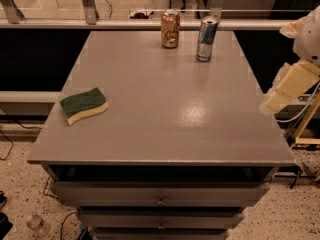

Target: Move redbull can near sponge

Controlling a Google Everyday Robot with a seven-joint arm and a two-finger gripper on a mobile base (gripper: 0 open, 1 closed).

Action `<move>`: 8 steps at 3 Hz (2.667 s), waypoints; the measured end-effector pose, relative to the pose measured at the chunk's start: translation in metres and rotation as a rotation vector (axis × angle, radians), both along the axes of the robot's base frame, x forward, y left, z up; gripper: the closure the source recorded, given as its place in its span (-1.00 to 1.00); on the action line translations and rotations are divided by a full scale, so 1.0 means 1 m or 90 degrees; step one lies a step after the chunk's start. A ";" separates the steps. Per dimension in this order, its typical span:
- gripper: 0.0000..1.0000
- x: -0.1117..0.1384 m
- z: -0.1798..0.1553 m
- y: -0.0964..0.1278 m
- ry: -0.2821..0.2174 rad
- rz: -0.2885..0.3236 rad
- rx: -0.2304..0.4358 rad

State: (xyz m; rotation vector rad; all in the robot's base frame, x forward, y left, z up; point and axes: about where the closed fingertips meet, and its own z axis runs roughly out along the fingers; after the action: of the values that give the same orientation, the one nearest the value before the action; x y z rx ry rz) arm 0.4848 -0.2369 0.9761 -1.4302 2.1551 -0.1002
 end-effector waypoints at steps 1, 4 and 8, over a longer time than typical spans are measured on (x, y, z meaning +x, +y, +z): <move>-1.00 0.039 -0.011 -0.001 -0.067 -0.017 0.109; -1.00 0.141 0.020 0.005 -0.300 -0.038 0.307; -1.00 0.257 -0.018 0.038 -0.308 -0.065 0.525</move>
Offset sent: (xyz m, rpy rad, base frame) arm 0.1717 -0.0131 0.0474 0.5778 -0.6673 -0.1078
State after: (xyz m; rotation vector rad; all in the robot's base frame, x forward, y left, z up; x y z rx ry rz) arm 0.7422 -0.1985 0.9579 -0.7188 1.5698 0.3375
